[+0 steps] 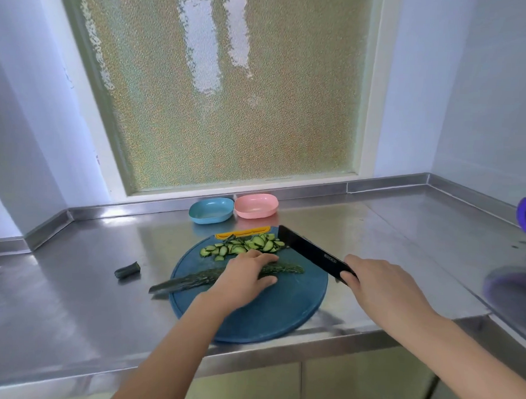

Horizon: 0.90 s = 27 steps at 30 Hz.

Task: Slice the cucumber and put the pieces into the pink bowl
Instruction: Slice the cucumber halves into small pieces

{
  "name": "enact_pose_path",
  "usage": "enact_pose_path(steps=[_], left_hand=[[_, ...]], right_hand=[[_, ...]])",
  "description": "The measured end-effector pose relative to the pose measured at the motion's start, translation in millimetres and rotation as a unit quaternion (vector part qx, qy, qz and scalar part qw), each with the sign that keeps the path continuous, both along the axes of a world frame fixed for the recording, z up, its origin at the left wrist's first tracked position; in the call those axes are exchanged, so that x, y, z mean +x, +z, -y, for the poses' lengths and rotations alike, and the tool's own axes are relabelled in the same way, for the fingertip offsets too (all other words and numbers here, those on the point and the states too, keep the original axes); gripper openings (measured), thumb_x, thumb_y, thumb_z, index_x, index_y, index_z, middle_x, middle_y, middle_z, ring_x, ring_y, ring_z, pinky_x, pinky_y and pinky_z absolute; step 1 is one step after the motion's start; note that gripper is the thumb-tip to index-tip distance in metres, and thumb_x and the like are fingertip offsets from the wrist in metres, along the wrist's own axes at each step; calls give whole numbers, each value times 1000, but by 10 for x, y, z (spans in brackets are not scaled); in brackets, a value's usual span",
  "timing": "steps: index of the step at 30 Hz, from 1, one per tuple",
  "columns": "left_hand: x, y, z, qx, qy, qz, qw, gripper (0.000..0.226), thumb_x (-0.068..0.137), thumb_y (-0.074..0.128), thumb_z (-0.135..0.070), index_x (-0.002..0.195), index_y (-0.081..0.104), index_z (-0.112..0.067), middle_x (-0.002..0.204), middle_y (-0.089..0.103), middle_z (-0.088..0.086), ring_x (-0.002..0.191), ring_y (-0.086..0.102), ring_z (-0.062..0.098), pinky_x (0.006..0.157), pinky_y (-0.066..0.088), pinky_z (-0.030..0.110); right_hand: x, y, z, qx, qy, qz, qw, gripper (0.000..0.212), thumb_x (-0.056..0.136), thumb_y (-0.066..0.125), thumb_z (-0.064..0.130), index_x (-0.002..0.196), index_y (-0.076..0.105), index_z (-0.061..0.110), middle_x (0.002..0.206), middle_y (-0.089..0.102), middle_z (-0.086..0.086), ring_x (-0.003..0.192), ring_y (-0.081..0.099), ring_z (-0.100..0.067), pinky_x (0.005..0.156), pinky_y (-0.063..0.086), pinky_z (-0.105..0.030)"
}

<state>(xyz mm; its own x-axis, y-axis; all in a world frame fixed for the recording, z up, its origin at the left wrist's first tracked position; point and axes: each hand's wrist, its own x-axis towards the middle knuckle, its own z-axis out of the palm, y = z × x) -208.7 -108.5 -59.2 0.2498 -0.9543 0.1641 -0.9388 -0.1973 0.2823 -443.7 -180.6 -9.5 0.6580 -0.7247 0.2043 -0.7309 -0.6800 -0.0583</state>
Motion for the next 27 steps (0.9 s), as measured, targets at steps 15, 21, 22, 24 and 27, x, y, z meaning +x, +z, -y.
enact_pose_path(steps=[15,21,22,24,27], left_hand=[[-253,-48,127,-20,-99,28,995,35,92,52,-32,126,47,-33,119,54,-8,111,49,15,96,41,39],[-234,-53,292,-14,-79,33,996,32,96,46,-25,126,49,-34,114,49,-1,108,46,21,95,39,41],[-240,-54,315,-12,-80,37,996,34,96,45,-23,127,48,-35,117,49,-1,109,45,22,95,38,41],[-260,-72,349,-9,-84,53,995,38,96,42,-19,129,46,-39,125,48,-4,110,43,21,94,37,40],[-265,-140,374,-28,-85,71,993,40,97,38,-20,132,43,-40,129,48,-7,110,43,19,92,35,36]], right_hand=[[257,-54,-214,196,-22,54,979,63,94,41,5,149,16,22,77,39,1,58,41,-12,49,38,-23],[411,-78,-126,215,-48,57,974,54,91,40,4,142,27,17,79,44,-1,65,47,-16,46,32,-23],[429,-77,-112,220,-53,60,972,50,91,41,4,139,30,16,77,41,-1,63,45,-16,45,31,-22],[463,-83,-96,229,-58,66,969,52,91,41,4,140,28,17,79,41,-1,68,48,-19,46,32,-21],[497,-125,-101,237,-54,64,968,64,93,40,6,149,13,21,92,48,-7,75,51,-22,50,38,-23]])
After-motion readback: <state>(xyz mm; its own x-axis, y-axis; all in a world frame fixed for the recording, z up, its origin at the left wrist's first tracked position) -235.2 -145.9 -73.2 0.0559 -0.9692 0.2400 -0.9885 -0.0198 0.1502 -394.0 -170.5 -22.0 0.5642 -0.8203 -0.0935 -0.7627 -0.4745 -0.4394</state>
